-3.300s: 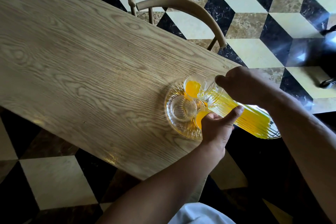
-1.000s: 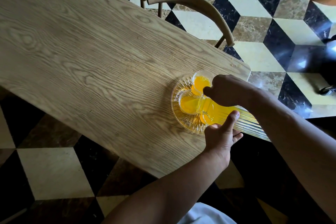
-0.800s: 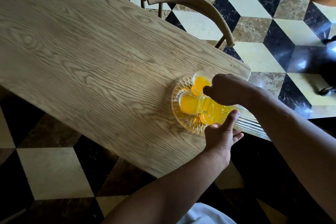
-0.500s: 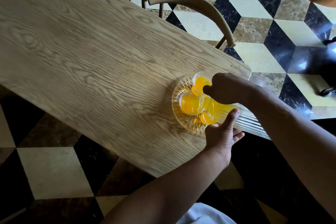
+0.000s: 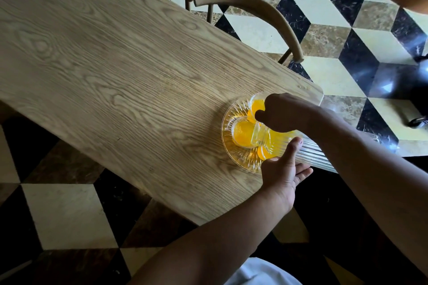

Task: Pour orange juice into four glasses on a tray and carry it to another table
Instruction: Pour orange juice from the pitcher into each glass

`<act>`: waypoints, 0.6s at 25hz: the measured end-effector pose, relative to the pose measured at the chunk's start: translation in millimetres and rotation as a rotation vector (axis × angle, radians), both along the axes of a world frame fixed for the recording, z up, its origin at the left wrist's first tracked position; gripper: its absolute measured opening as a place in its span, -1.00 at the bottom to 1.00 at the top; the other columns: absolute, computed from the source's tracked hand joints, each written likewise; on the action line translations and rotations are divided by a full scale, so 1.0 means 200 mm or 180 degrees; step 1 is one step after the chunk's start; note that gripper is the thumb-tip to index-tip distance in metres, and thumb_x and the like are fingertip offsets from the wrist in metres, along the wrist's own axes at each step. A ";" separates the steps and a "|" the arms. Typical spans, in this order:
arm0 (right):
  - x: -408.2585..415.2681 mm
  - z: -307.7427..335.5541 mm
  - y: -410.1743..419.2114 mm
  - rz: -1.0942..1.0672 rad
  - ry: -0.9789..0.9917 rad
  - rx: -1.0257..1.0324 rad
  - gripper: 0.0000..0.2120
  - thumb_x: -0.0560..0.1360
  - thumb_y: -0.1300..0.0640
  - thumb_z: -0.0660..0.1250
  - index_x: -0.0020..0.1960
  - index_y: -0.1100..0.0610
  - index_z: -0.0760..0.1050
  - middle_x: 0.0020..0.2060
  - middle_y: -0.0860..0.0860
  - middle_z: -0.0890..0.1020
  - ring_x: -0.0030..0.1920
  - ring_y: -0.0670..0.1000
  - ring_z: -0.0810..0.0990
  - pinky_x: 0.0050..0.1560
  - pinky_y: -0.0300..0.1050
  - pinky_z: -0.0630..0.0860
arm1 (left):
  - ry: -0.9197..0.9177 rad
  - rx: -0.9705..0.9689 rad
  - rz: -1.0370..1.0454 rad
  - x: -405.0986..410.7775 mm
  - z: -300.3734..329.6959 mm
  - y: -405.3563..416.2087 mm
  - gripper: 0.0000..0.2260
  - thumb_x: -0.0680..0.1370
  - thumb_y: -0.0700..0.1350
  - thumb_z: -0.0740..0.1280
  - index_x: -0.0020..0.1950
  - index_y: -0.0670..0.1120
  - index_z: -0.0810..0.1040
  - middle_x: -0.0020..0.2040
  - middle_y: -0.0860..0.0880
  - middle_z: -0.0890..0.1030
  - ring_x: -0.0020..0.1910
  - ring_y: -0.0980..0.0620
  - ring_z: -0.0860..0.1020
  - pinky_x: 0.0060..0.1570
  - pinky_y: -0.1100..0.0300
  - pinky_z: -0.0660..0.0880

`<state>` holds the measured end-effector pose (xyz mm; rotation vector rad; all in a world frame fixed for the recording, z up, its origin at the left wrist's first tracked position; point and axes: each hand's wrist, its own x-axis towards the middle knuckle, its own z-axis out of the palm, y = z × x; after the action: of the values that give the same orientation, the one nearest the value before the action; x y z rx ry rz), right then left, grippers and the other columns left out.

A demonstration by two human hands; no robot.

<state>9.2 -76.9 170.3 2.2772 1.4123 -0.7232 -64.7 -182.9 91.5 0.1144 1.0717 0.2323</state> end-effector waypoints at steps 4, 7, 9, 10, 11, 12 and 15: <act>-0.02 0.00 0.03 0.0115 0.0006 -0.0070 -0.50 0.66 -0.08 0.18 -0.38 0.15 0.37 -0.46 0.04 0.44 -0.48 -0.01 0.40 -0.46 -0.19 0.23 | -0.0118 -0.0151 0.0047 0.00 0.01 0.01 -0.76 0.48 0.00 0.58 -0.05 -0.13 0.64 -0.14 -0.15 0.67 -0.23 -0.05 0.72 -0.16 0.06 0.72; -0.03 0.00 0.05 0.0234 0.0006 -0.0162 -0.51 0.67 -0.07 0.16 -0.38 0.13 0.38 -0.44 0.04 0.45 -0.46 -0.02 0.42 -0.46 -0.19 0.25 | -0.0206 -0.0291 0.0115 -0.01 0.01 0.01 -0.71 0.48 0.02 0.57 0.02 -0.15 0.63 -0.11 -0.17 0.68 -0.29 -0.03 0.74 -0.25 0.08 0.70; -0.04 -0.01 0.07 0.0307 -0.0020 -0.0231 -0.51 0.67 -0.09 0.15 -0.37 0.12 0.38 -0.42 0.03 0.46 -0.44 -0.02 0.44 -0.45 -0.18 0.27 | -0.0249 -0.0361 0.0149 -0.01 0.02 0.02 -0.68 0.48 0.04 0.57 0.03 -0.16 0.62 -0.12 -0.18 0.69 -0.31 -0.02 0.74 -0.28 0.09 0.69; -0.04 -0.01 0.07 0.0319 -0.0027 -0.0243 -0.51 0.67 -0.10 0.15 -0.37 0.12 0.38 -0.41 0.03 0.47 -0.42 -0.02 0.44 -0.44 -0.18 0.28 | -0.0254 -0.0379 0.0154 -0.01 0.03 0.02 -0.68 0.49 0.04 0.56 0.03 -0.16 0.62 -0.13 -0.18 0.69 -0.30 -0.02 0.74 -0.28 0.10 0.69; -0.04 -0.01 0.08 0.0318 -0.0025 -0.0240 -0.51 0.67 -0.10 0.15 -0.36 0.11 0.38 -0.41 0.03 0.47 -0.41 -0.02 0.44 -0.43 -0.18 0.28 | -0.0252 -0.0391 0.0160 -0.01 0.03 0.02 -0.68 0.49 0.05 0.56 0.03 -0.16 0.63 -0.12 -0.18 0.69 -0.29 -0.02 0.73 -0.28 0.10 0.69; -0.04 0.00 0.08 0.0317 -0.0019 -0.0231 -0.51 0.67 -0.11 0.16 -0.36 0.11 0.39 -0.40 0.03 0.47 -0.40 -0.02 0.45 -0.43 -0.18 0.28 | -0.0250 -0.0390 0.0166 0.00 0.04 0.03 -0.68 0.49 0.05 0.56 0.03 -0.16 0.63 -0.12 -0.18 0.69 -0.28 -0.03 0.73 -0.27 0.09 0.69; -0.05 0.00 0.10 0.0333 -0.0035 -0.0232 -0.52 0.67 -0.10 0.16 -0.35 0.12 0.41 -0.39 0.02 0.48 -0.40 -0.03 0.44 -0.41 -0.18 0.31 | -0.0251 -0.0371 0.0151 -0.01 0.04 0.04 -0.66 0.48 0.07 0.56 0.03 -0.17 0.62 -0.14 -0.18 0.69 -0.30 -0.02 0.73 -0.25 0.09 0.70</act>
<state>-1.6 -56.7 171.0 2.1320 1.4633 -0.7161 -66.7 -174.6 100.2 -0.0246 1.0078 0.2150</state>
